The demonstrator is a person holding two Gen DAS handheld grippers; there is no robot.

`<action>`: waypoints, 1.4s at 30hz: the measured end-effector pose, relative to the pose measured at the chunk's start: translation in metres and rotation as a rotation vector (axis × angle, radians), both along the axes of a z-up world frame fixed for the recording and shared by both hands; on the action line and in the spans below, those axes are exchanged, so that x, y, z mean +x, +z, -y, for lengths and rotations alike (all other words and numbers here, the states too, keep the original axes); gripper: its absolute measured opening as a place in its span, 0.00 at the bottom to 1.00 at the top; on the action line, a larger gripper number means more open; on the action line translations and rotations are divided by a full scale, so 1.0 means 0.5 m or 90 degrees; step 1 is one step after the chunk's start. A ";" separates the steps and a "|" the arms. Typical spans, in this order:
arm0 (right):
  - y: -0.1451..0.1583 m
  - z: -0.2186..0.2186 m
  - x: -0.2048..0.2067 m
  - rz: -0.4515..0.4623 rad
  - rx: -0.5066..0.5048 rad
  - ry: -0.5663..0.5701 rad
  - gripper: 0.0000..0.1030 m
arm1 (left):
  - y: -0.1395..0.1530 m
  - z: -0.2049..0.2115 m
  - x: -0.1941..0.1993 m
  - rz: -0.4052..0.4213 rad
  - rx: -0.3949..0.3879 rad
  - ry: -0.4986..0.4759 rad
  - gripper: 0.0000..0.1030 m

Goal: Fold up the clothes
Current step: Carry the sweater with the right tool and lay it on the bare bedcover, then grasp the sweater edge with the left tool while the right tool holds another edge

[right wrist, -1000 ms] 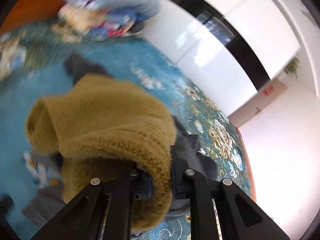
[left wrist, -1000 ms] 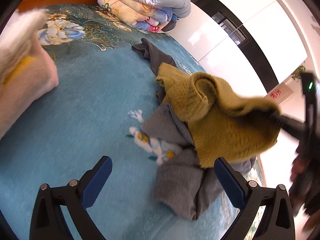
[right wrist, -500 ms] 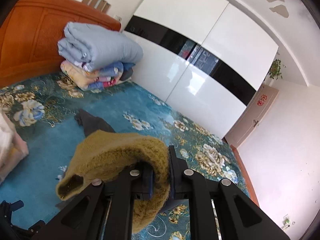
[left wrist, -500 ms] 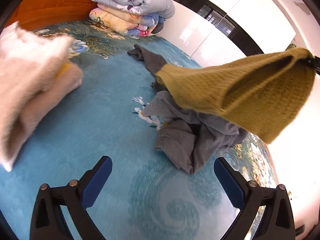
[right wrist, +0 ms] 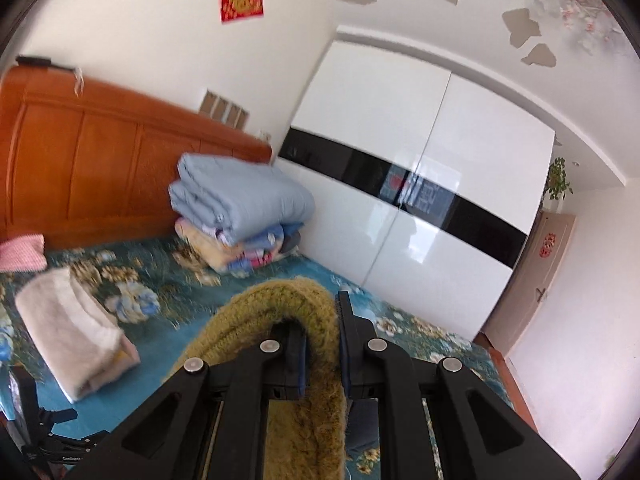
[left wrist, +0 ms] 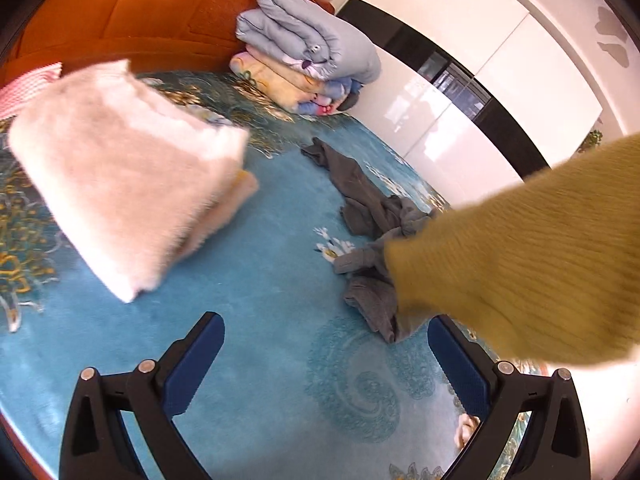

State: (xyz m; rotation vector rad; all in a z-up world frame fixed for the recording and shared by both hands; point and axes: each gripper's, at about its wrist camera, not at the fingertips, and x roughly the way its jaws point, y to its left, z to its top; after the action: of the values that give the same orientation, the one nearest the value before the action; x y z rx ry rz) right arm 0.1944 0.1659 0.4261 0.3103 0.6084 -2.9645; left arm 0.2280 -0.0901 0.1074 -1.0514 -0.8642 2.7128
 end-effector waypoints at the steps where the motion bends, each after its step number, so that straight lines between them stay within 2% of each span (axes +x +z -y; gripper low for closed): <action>1: 0.010 -0.011 0.016 -0.010 -0.007 0.003 0.12 | 0.007 0.002 0.011 -0.002 -0.004 0.003 1.00; 4: -0.005 -0.070 0.031 -0.005 -0.018 -0.016 0.12 | 0.022 0.008 0.040 -0.016 -0.017 0.003 1.00; 6: -0.050 -0.129 0.024 0.040 -0.039 -0.035 0.12 | 0.030 0.000 0.056 -0.016 -0.035 -0.006 1.00; 8: -0.132 -0.196 0.006 0.110 -0.057 -0.062 0.12 | 0.028 -0.006 0.071 -0.019 -0.053 -0.015 1.00; 11: -0.283 -0.279 -0.023 0.202 -0.053 -0.142 0.12 | 0.028 -0.026 0.094 -0.014 -0.081 -0.031 1.00; 13: -0.375 -0.347 -0.032 0.273 -0.078 -0.194 0.12 | 0.028 -0.045 0.107 -0.001 -0.094 -0.044 1.00; 21: -0.490 -0.508 0.068 0.371 -0.148 -0.266 0.15 | 0.002 -0.116 0.100 0.076 -0.138 -0.099 1.00; 22: -0.504 -0.528 0.080 0.383 -0.157 -0.275 0.18 | 0.000 -0.121 0.097 0.084 -0.145 -0.103 1.00; 24: -0.533 -0.568 0.105 0.408 -0.174 -0.293 0.31 | 0.004 -0.128 0.091 0.096 -0.152 -0.114 1.00; 25: -0.548 -0.589 0.118 0.420 -0.183 -0.302 0.46 | 0.008 -0.129 0.088 0.101 -0.152 -0.120 1.00; 26: -0.559 -0.606 0.132 0.428 -0.191 -0.309 0.57 | 0.012 -0.131 0.085 0.105 -0.152 -0.126 1.00; 29: -0.555 -0.609 0.201 0.397 -0.216 -0.303 0.65 | 0.019 -0.133 0.081 0.110 -0.158 -0.140 1.00; 30: -0.563 -0.605 0.222 0.398 -0.234 -0.303 0.65 | 0.020 -0.132 0.081 0.113 -0.160 -0.142 1.00; 33: -0.636 -0.606 0.261 0.474 -0.357 -0.258 0.65 | 0.015 -0.130 0.078 0.125 -0.160 -0.151 1.00; 36: -0.728 -0.592 0.279 0.548 -0.507 -0.223 0.65 | -0.002 -0.129 0.073 0.148 -0.150 -0.172 1.00; 38: -0.783 -0.598 0.284 0.575 -0.583 -0.249 0.65 | -0.013 -0.129 0.069 0.163 -0.143 -0.186 1.00; 40: -0.806 -0.605 0.289 0.580 -0.644 -0.260 0.65 | -0.025 -0.128 0.065 0.179 -0.135 -0.200 1.00; 42: -0.829 -0.612 0.293 0.585 -0.705 -0.270 0.65 | -0.058 -0.126 0.052 0.216 -0.106 -0.217 1.00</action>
State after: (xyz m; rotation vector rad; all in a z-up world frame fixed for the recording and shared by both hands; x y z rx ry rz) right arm 0.3410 0.4718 0.0117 1.5698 -1.2194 -2.4758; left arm 0.2541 -0.0272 0.0782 -1.5638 -0.4428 2.3894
